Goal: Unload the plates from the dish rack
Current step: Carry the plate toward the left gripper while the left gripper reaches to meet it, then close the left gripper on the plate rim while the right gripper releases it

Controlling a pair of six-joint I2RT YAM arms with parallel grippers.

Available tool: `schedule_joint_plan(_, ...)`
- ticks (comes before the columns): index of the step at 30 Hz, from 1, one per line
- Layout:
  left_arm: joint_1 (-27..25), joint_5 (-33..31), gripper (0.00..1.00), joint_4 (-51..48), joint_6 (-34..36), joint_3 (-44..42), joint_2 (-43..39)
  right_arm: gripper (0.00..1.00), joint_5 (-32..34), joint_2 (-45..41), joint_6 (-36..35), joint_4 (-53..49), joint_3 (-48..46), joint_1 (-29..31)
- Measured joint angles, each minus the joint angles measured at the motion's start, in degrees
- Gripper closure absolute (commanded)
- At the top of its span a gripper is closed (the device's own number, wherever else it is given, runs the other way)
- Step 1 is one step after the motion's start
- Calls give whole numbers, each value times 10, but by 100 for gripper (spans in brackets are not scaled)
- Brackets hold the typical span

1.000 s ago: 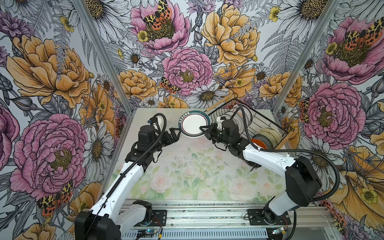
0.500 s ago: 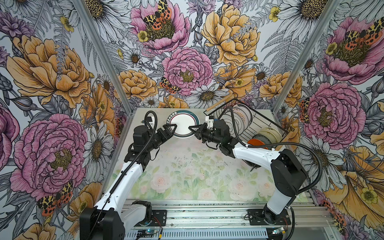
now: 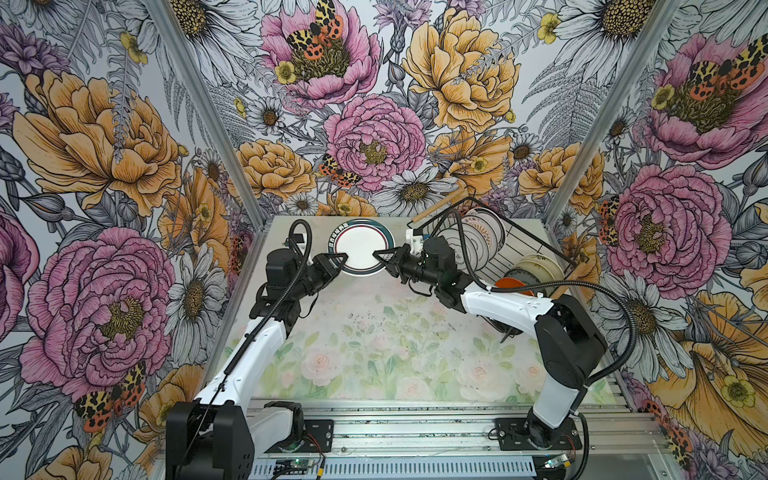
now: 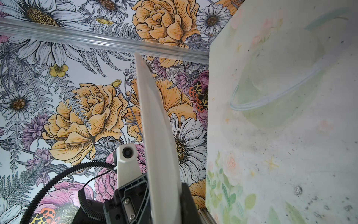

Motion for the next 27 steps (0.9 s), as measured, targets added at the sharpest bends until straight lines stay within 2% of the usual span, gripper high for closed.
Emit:
schedule_joint_plan(3, 7, 9, 97, 1, -35, 2, 5, 86, -2, 1, -18, 2, 1, 0)
schedule_joint_plan(4, 9, 12, 99, 1, -39, 3, 5, 77, -3, 3, -19, 4, 2, 0)
schedule_joint_plan(8, 14, 21, 100, 6, -30, 3, 6, 51, -12, 7, -25, -6, 7, 1)
schedule_joint_plan(13, 50, 47, 100, 1, -24, 5, 7, 34, -38, 6, -76, -55, 50, -9)
schedule_joint_plan(15, 75, 54, 100, -10, -20, 10, 6, 23, -54, 5, -110, -84, 69, -26)
schedule_joint_plan(17, 101, 55, 100, -27, -15, 16, 6, 21, -66, 1, -164, -131, 94, -52)
schedule_joint_plan(20, 136, 55, 100, -50, -6, 22, 6, 18, -59, -13, -283, -234, 139, -93)
schedule_joint_plan(25, 179, 46, 100, -69, -2, 22, 11, 11, 50, -100, -481, -374, 151, -139)
schedule_joint_plan(27, 189, 36, 100, -69, 3, 23, 24, 10, 101, -136, -530, -398, 148, -147)
